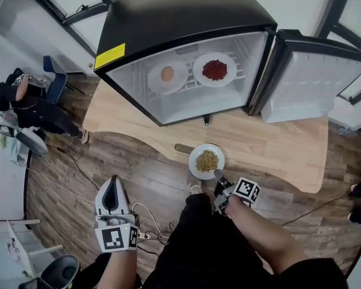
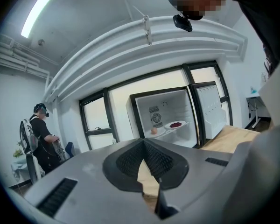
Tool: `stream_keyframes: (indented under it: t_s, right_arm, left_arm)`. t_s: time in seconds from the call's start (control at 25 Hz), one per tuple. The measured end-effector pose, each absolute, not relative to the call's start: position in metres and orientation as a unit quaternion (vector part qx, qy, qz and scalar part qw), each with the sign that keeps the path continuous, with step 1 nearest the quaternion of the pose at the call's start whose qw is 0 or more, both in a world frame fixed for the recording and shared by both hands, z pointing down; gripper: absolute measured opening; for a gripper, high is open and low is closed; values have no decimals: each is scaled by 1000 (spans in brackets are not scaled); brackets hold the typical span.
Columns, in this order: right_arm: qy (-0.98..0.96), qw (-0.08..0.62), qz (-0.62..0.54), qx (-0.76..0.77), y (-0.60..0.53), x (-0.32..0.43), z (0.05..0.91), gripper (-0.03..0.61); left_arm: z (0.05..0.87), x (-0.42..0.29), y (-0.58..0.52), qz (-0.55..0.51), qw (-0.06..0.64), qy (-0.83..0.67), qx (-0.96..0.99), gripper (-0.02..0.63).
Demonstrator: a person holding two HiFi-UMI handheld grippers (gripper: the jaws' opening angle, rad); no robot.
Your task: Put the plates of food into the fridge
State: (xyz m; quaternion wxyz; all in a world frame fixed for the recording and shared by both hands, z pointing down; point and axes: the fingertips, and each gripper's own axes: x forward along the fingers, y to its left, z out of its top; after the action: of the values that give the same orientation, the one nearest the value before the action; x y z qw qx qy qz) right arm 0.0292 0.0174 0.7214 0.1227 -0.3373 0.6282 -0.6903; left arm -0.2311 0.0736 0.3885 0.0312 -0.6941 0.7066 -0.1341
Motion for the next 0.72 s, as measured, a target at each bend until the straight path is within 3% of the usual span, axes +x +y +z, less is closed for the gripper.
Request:
stream_keyframes:
  t_s: [0.72]
  right_arm:
    - [666, 165, -647, -332, -47, 38, 632, 34]
  left_arm:
    - [361, -229, -7, -70, 57, 673, -734, 4]
